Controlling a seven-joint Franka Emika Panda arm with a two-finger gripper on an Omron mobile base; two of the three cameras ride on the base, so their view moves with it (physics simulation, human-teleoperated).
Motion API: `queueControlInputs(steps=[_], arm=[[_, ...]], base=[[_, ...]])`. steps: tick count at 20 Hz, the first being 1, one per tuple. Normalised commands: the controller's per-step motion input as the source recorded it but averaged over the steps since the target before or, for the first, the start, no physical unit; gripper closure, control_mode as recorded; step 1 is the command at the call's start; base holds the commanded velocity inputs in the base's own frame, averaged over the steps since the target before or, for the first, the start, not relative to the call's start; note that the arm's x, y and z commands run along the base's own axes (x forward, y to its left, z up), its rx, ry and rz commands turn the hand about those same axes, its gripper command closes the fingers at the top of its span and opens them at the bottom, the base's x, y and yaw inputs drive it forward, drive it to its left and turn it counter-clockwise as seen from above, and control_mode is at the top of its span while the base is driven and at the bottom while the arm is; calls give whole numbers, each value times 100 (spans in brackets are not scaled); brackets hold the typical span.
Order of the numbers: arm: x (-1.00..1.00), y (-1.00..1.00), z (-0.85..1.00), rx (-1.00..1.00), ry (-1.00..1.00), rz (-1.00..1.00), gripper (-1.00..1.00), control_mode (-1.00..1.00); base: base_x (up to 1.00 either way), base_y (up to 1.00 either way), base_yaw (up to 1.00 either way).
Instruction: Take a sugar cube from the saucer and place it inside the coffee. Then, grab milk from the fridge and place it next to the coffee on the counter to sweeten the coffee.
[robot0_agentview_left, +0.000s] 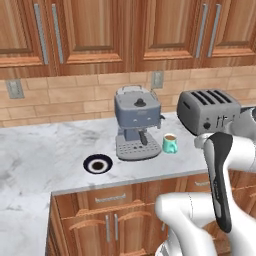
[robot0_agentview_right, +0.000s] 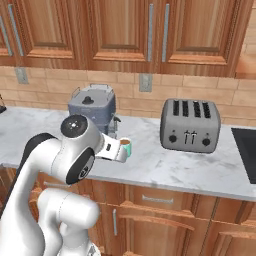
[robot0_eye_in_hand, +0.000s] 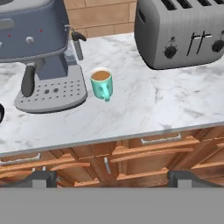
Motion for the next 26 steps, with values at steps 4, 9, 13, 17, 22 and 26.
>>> queueControlInputs(steps=[4, 9, 13, 17, 22, 26], arm=[[0, 0, 0, 0, 0, 0, -100, 100], [0, 0, 0, 0, 0, 0, -100, 100], [0, 0, 0, 0, 0, 0, -100, 100], [0, 0, 0, 0, 0, 0, -100, 100], [0, 0, 0, 0, 0, 0, -100, 100], [0, 0, 0, 0, 0, 0, -100, 100]], base=[[-26, -19, -19], [-11, -34, -32], [-1, -56, -43], [-1, -68, -52], [-9, -77, -59], [-4, -76, -64]])
